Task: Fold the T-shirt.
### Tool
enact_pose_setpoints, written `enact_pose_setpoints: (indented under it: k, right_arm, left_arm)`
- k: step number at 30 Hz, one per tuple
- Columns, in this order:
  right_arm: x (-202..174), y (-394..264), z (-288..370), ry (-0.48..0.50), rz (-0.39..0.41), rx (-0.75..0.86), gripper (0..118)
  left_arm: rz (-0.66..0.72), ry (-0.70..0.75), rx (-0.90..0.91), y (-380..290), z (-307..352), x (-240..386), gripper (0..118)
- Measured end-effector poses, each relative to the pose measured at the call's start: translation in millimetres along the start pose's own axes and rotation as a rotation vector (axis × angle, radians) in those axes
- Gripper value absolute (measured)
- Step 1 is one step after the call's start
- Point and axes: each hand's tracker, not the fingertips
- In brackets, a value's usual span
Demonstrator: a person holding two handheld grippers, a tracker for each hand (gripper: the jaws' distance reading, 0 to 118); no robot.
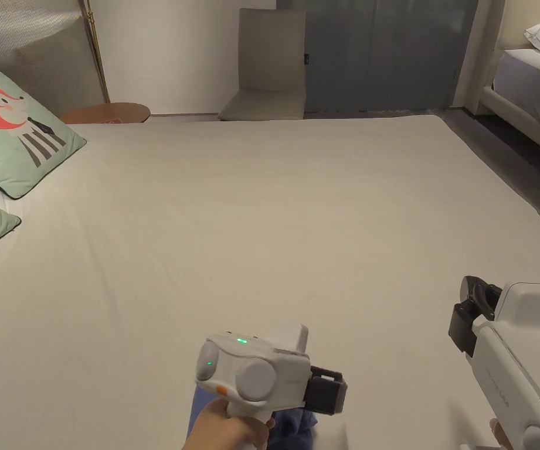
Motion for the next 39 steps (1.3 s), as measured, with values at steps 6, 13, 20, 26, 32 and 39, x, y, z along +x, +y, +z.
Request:
enact_pose_setpoints:
  k: [6, 13, 20, 26, 32, 39]
  right_arm:
    - [-5, 0, 0, 0.013, -0.003, 0.011, 1]
    - [-11, -2, -1, 0.036, 0.003, 0.011, 1]
    - [-11, -3, 2, 0.036, 0.013, 0.007, 1]
    - [3, -3, 9, 0.005, 0.016, -0.001, 1]
    - [19, -5, 8, -0.028, 0.012, -0.010, 1]
    - [15, 1, 13, -0.027, 0.010, 0.001, 1]
  left_arm:
    - [-0.008, 0.143, 0.334, -9, 53, -21, 92]
    - [-0.052, 0.252, 0.342, -31, 41, -44, 0]
    - [0.019, 0.198, 0.217, -50, -3, -44, 0]
    - [-0.013, 0.155, 0.121, -60, -38, -17, 0]
    - [-0.038, 0.137, 0.151, -60, -54, -3, 0]
    - [-0.076, 0.082, 0.157, -63, -48, 22, 0]
